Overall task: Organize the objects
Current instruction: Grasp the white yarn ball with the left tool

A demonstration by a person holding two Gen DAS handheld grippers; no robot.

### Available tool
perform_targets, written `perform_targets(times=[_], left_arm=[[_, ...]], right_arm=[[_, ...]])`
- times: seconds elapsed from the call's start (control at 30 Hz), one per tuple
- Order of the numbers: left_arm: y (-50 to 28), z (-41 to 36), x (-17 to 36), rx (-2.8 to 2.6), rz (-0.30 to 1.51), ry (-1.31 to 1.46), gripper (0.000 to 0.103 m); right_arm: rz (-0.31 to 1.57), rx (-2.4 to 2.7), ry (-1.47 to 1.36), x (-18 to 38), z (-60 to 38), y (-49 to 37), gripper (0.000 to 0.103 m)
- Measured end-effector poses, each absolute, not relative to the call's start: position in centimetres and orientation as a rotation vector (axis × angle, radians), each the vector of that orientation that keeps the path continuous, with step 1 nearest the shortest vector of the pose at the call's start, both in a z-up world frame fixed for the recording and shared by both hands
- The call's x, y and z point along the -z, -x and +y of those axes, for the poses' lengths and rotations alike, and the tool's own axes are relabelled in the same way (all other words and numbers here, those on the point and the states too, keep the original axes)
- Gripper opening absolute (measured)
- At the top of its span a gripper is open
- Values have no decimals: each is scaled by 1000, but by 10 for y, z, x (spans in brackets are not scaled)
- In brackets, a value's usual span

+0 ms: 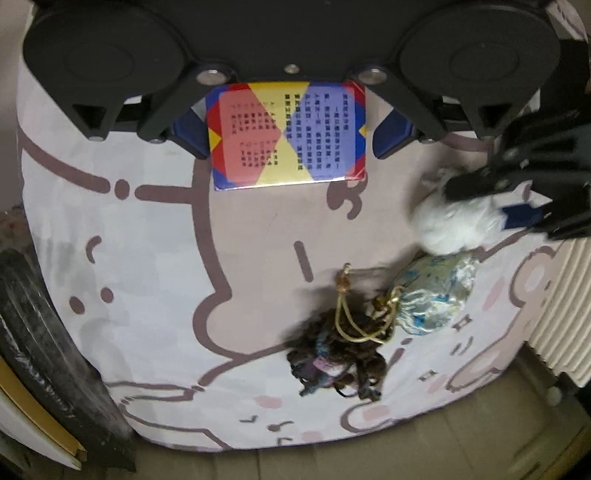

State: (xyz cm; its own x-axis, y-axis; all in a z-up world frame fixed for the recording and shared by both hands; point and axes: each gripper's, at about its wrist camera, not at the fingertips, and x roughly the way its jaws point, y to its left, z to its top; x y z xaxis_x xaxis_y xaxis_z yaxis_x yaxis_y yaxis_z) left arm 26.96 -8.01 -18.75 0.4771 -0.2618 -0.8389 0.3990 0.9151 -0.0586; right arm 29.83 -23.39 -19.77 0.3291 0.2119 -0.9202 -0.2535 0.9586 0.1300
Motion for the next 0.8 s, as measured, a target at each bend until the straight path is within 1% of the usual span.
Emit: perform_targets(times=[0.13,0.2,0.3,0.33,0.37,0.47,0.53,0.8], left_arm=[[-262,-71,186,402,1096,-103,44],[-255,-71,186,416,1133,-122,44],[-243,-72,189,446,1133,-176,48],[-241,-73,189,451,1123,-198,53],[-239,-74,189,451,1110,-218,61],[-240,-76,184,449,1047,-255,74],[-242,-77,181,461,1011,-254,79],[-262,-83,183,449,964,-238,80]], right_arm=[[1225,-281,121,203,-223,-298,95],[1231,-276,150,204,-219,-298,95],[1225,-275,152,203,-220,-299,92],[1227,-277,154,203,-220,-300,92],[1227,-278,157,202,-220,-300,92],[1223,-289,171,201,-219,-299,90],[1222,-293,169,201,-220,-298,90],[1218,-299,175,201,-218,-298,90]])
